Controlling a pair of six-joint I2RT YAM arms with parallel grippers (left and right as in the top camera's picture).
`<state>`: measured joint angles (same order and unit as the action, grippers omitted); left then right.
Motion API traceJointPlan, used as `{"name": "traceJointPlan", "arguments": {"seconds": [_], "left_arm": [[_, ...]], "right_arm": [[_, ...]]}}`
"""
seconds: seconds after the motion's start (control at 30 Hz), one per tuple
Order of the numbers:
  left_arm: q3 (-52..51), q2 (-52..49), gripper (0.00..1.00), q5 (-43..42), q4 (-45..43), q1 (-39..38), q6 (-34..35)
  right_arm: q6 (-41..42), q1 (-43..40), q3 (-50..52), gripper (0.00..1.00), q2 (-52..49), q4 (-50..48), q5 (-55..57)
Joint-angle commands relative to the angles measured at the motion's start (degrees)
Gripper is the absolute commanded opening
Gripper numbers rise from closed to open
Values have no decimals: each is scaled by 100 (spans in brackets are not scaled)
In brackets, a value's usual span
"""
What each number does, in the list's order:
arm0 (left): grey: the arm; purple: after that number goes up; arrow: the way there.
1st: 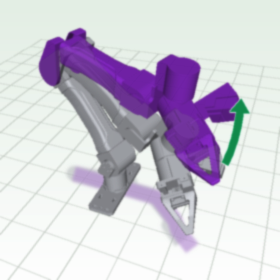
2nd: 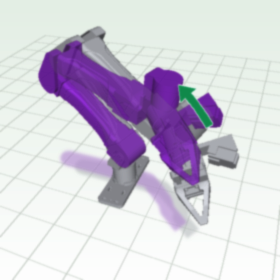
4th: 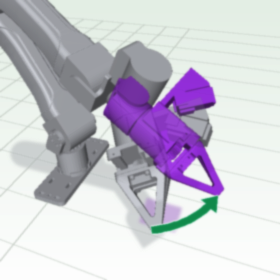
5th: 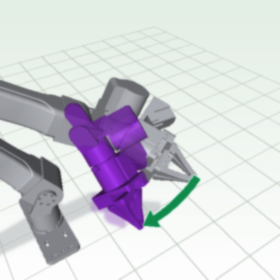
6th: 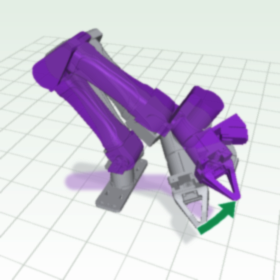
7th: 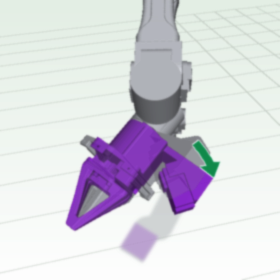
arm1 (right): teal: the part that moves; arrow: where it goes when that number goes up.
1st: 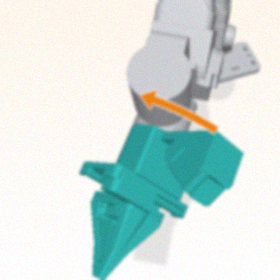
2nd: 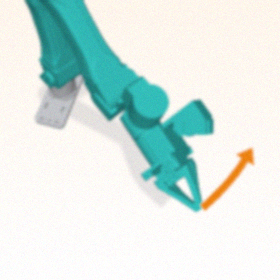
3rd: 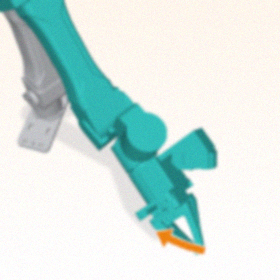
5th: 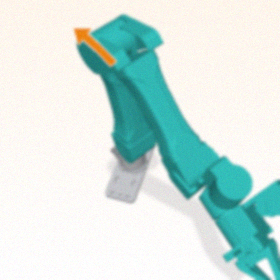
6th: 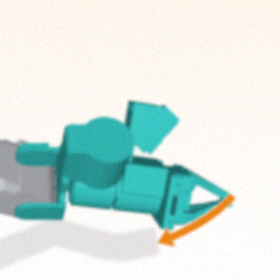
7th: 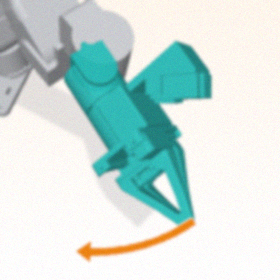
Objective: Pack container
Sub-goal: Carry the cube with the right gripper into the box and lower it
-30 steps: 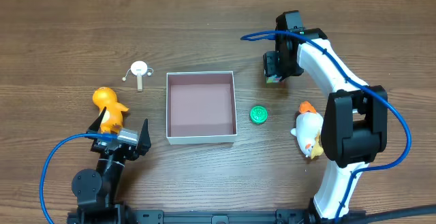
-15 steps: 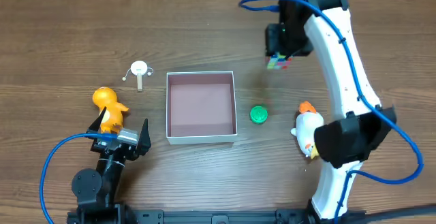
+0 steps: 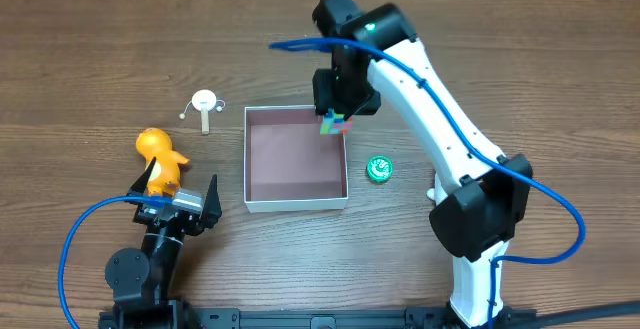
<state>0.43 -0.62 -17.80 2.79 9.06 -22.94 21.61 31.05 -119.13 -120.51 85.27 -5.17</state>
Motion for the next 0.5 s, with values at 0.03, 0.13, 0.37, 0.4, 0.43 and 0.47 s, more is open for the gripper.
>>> {"name": "traceJointPlan", "arguments": {"seconds": [0.03,0.13,0.37,0.4,0.43,0.47], "left_arm": [[-17,28,100,-2,-4,31,-20],[-17,28,100,-2,-4,31,-20],[-17,28,100,-2,-4,31,-20],[-17,28,100,-2,-4,31,-20],[-17,28,100,-2,-4,31,-20],[-17,28,100,-2,-4,31,-20]], "right_arm": [[116,258,407,48,90,-496,-70],[125,608,409,48,85,-601,144],[636,782,1211,48,85,-1106,903],[636,782,1300,49,85,-1246,920],[636,782,1311,49,85,-1314,922],[636,782,1311,49,85,-1381,925]]}}
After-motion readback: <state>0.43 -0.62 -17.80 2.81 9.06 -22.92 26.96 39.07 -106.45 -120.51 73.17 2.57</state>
